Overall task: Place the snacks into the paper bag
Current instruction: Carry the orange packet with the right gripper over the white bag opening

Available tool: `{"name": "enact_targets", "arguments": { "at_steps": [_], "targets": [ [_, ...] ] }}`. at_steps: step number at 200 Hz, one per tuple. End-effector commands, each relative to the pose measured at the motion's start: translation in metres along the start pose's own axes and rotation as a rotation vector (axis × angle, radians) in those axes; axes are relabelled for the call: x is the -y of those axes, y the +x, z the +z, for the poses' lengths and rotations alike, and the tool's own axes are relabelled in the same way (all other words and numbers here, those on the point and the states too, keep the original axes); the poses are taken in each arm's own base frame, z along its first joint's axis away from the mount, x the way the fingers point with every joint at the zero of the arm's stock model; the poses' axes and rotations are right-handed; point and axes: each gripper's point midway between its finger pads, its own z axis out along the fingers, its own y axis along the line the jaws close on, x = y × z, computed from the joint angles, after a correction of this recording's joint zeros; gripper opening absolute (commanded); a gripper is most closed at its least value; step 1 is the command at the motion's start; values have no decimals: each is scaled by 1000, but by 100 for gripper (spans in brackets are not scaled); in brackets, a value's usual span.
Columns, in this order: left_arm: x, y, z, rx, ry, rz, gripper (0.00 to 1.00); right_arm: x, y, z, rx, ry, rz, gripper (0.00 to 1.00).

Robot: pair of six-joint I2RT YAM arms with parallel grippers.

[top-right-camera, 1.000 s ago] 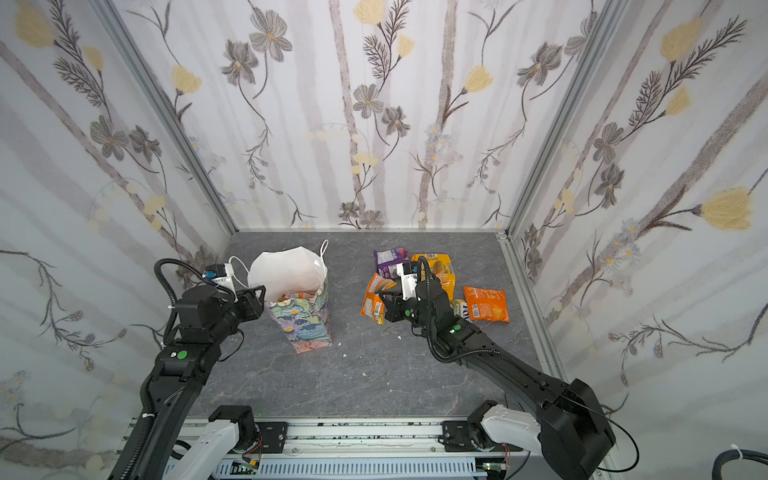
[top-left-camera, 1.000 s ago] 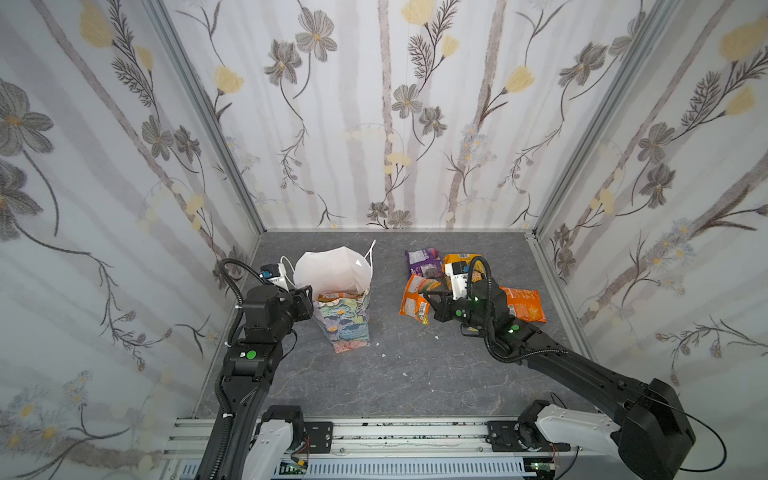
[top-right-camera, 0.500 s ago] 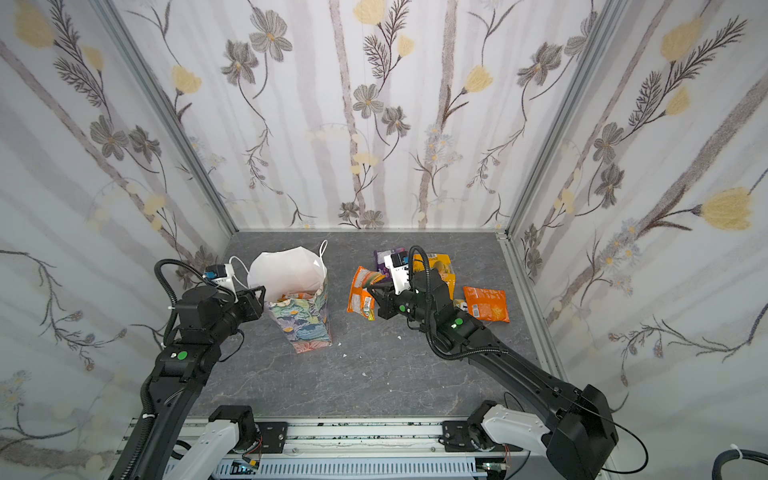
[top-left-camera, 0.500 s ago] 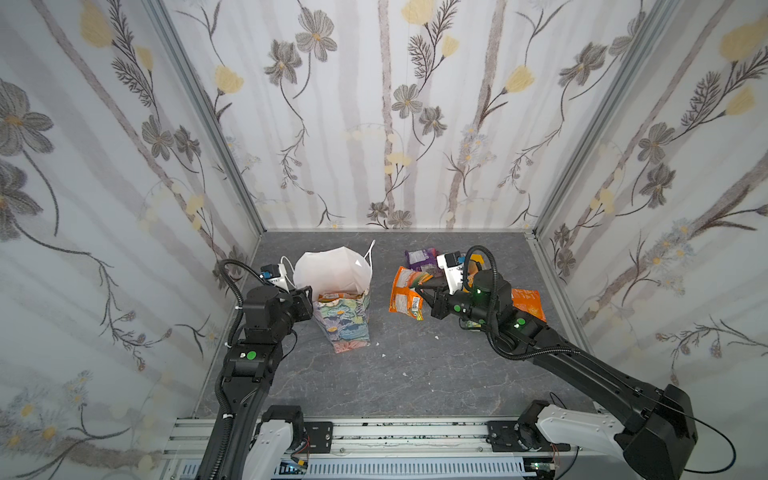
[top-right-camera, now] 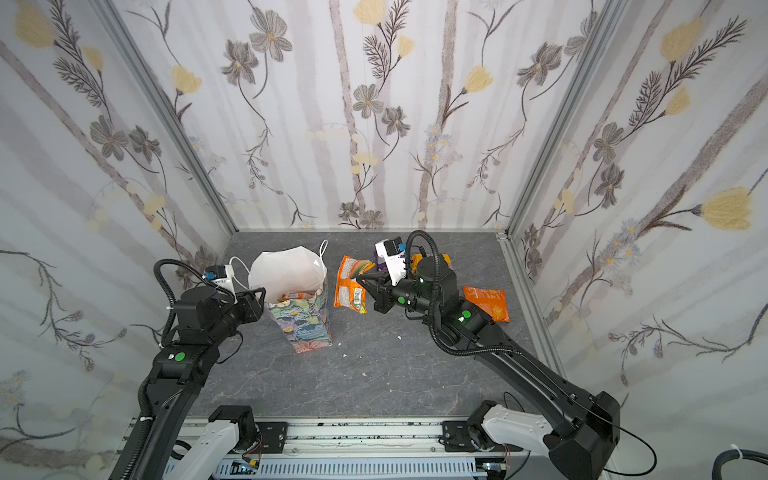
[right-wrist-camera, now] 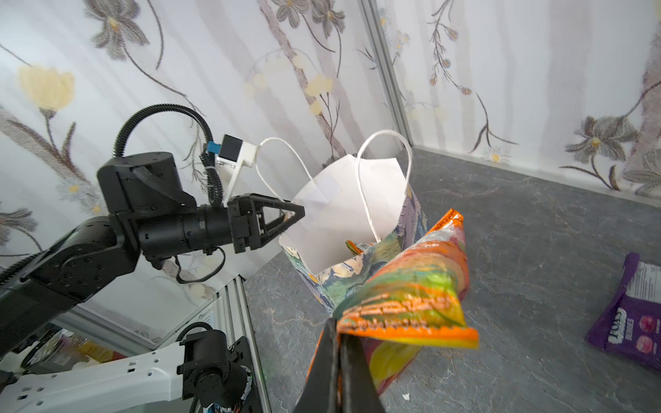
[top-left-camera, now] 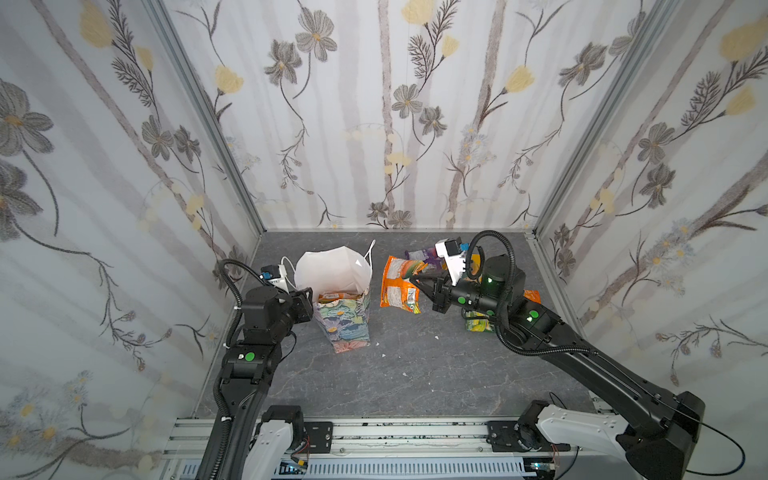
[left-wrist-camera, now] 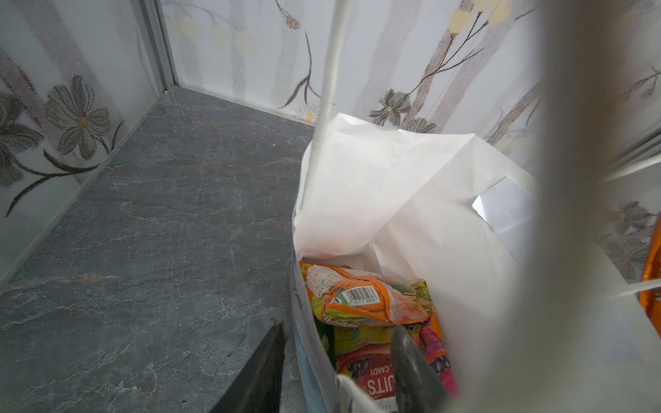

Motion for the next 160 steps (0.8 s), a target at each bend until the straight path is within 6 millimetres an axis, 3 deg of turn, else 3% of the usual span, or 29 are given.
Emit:
{"name": "enact_targets", "arguments": {
  "at_steps": [1,60,103,123,129,160],
  "targets": [
    [-3,6,0,-15,-13,8,47,-19,-24,-6,34,-46,-70,0],
    [-4,10,5,-24,-10,-2,47,-50,-58,-4,61,-138,-108,0],
    [-4,8,2,-9,-10,-2,47,-74,-74,15,59,-213,-147,0],
    [-5,8,2,-7,-14,0,47,-77,-81,26,60,-233,-157,0],
    [-5,8,2,-6,-15,0,47,-90,-78,30,50,-267,-161,0],
    [-5,7,1,1,-14,0,47,-91,-82,55,27,-275,-158,0]
  ]
}}
